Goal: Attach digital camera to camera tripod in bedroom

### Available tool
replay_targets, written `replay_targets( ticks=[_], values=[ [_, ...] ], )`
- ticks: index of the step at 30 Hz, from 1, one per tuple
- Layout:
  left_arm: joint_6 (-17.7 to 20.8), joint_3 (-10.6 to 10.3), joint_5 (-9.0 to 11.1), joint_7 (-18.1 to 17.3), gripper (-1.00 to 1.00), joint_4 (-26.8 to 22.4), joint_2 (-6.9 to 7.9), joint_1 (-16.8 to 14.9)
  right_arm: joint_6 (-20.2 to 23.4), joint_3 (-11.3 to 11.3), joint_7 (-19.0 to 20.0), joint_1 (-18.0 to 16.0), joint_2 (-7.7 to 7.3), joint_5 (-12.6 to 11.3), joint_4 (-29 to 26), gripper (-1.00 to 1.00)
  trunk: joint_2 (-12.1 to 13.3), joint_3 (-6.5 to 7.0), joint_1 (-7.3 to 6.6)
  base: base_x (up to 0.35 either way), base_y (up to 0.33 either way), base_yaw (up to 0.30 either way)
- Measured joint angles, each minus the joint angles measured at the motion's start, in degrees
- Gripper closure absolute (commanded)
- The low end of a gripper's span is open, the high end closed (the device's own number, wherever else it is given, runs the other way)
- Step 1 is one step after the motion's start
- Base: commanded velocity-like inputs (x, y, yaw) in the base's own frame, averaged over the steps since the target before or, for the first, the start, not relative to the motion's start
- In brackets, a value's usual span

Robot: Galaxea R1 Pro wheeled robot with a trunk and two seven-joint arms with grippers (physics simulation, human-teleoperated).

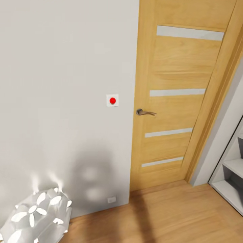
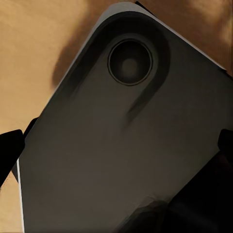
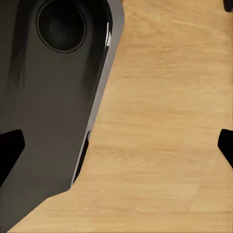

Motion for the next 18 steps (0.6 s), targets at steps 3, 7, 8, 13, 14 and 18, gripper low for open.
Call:
replay_targets(
  ticks=[3, 7, 8, 13, 14, 18],
  values=[
    [0.0, 0.0, 0.0, 0.0, -1.00, 0.0, 0.00, 0.0, 0.0, 0.0, 0.0, 0.0, 0.00, 0.0, 0.0, -1.00, 0.0, 0.00, 0.00, 0.323, 0.141, 0.000],
    [0.0, 0.0, 0.0, 0.0, -1.00, 0.0, 0.00, 0.0, 0.0, 0.0, 0.0, 0.0, 0.00, 0.0, 0.0, -1.00, 0.0, 0.00, 0.00, 0.324, 0.141, 0.000],
    [0.0, 0.0, 0.0, 0.0, -1.00, 0.0, 0.00, 0.0, 0.0, 0.0, 0.0, 0.0, 0.00, 0.0, 0.0, -1.00, 0.0, 0.00, 0.00, 0.323, 0.141, 0.000],
    [0.0, 0.0, 0.0, 0.0, -1.00, 0.0, 0.00, 0.0, 0.0, 0.0, 0.0, 0.0, 0.06, -0.1, 0.0, -1.00, 0.0, 0.00, 0.00, 0.324, 0.103, 0.000],
    [0.0, 0.0, 0.0, 0.0, -1.00, 0.0, 0.00, 0.0, 0.0, 0.0, 0.0, 0.0, 0.07, -0.1, 0.0, -1.00, 0.0, 0.00, 0.00, 0.324, 0.058, 0.000],
    [0.0, 0.0, 0.0, 0.0, -1.00, 0.0, 0.00, 0.0, 0.0, 0.0, 0.0, 0.0, 0.08, -0.2, 0.0, -1.00, 0.0, 0.00, 0.00, 0.324, 0.027, -0.035]
  ],
)
